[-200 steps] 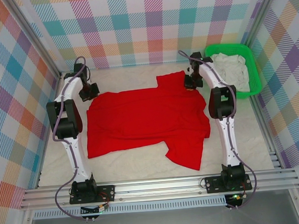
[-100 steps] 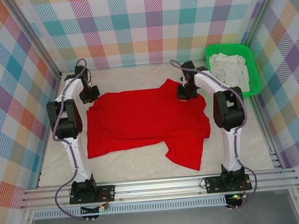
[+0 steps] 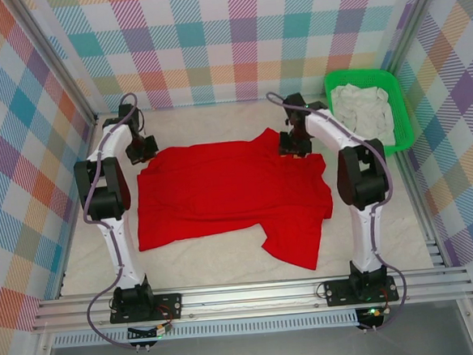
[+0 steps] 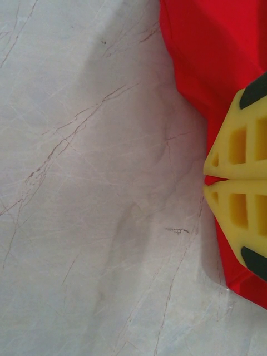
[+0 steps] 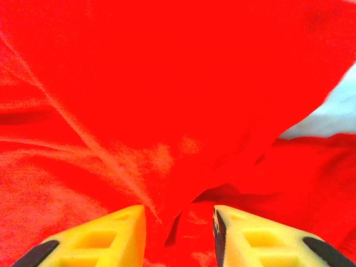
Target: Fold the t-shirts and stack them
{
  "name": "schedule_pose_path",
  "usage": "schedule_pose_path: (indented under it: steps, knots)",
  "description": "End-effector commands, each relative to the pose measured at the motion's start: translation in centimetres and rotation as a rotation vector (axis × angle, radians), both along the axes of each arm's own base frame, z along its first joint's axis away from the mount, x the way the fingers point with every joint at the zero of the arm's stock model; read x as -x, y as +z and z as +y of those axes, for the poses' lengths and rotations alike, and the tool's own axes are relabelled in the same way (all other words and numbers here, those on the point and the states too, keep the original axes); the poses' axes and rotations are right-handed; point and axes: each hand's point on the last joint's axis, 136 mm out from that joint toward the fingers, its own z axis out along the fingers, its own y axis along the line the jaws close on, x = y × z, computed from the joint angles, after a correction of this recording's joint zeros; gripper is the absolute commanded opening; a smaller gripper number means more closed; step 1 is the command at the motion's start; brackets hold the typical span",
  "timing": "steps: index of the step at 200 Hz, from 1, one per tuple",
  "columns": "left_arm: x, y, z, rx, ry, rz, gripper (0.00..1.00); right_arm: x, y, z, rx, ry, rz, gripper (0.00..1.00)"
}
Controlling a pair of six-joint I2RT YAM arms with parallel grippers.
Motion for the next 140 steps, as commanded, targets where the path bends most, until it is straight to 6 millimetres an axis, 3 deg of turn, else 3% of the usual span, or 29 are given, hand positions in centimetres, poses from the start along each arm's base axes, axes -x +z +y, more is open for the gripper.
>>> schedule_pose_path:
  steps: [1,69,105,140]
  knots:
    - [-0.2,1.0,-0.5,0.007,-0.012,-0.023,0.0,-1.5,3.1,-2.9,0.031,-0.035,-0.051,0.37]
    - [-0.2,1.1,-0.7,0.013,-0.013,-0.025,0.0,-6.3,-1.1,-6.3,0.063,-0.1,0.018,0.42]
    - [-0.2,1.2,-0.6,0.009,-0.015,-0.027,0.0,-6.3,-3.6,-6.6,0.079,-0.119,0.062,0.46]
    - [-0.2,1.1,-0.6,0.011,-0.016,-0.025,0.0,-5.1,-6.2,-6.6,0.075,-0.142,0.13,0.46]
